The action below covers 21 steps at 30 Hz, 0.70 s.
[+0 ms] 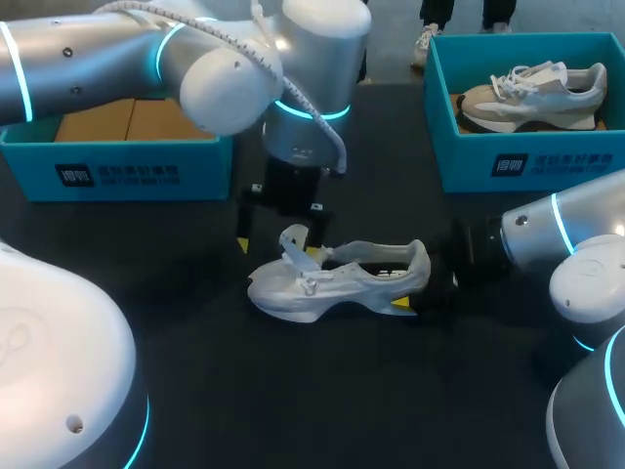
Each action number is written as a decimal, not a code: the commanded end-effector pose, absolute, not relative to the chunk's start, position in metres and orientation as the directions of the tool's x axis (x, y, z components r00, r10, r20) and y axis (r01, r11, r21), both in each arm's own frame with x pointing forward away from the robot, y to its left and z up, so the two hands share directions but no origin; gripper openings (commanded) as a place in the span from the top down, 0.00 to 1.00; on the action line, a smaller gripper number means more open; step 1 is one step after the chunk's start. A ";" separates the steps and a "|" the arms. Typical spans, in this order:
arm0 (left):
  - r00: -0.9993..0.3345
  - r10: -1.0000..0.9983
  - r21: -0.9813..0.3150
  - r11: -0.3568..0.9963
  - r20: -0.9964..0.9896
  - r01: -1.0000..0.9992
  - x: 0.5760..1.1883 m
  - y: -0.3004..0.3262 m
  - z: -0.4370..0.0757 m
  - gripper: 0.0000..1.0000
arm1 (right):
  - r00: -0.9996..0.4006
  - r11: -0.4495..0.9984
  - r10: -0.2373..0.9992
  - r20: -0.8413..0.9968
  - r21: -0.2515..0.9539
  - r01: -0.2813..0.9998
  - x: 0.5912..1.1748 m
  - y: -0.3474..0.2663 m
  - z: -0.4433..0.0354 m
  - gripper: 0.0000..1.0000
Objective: Take the shoe out of the shoebox, open the shoe tongue, remove and reinsert the insole, then place the shoe into the shoebox
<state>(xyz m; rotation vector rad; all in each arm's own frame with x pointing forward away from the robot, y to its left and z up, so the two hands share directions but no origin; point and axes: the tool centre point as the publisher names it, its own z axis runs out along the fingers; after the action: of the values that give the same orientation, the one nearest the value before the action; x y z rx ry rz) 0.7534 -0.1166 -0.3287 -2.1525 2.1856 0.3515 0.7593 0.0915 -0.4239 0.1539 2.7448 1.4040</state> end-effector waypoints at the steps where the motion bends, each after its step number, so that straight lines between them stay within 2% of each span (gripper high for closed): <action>1: -0.044 -0.984 0.109 0.026 -0.171 -0.994 0.751 -0.111 -0.318 0.00 | -0.993 0.587 0.116 -0.004 0.807 0.065 0.760 0.095 -0.425 1.00; 4: -0.084 -0.984 0.093 0.070 -0.155 -0.993 0.753 -0.113 -0.314 0.00 | -0.993 0.587 0.116 -0.004 0.807 0.065 0.760 0.095 -0.425 1.00; 9: -0.228 -0.966 0.046 0.224 -0.126 -0.974 0.755 -0.120 -0.308 0.00 | -0.993 0.587 0.116 -0.004 0.807 0.065 0.760 0.095 -0.425 1.00; 15: -0.489 -0.871 -0.034 0.491 -0.052 -0.870 0.759 -0.127 -0.298 0.00 | -0.993 0.587 0.116 -0.004 0.807 0.065 0.760 0.095 -0.425 1.00; 21: -0.656 -0.754 -0.068 0.655 -0.002 -0.753 0.770 -0.134 -0.284 0.00 | -0.993 0.587 0.116 -0.004 0.807 0.065 0.760 0.095 -0.425 1.00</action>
<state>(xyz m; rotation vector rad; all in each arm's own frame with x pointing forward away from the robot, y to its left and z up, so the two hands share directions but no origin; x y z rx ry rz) 0.7688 -0.1432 -0.2894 -1.4982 2.6801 0.0110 0.7593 0.0915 -0.4240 0.1539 2.7448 1.4040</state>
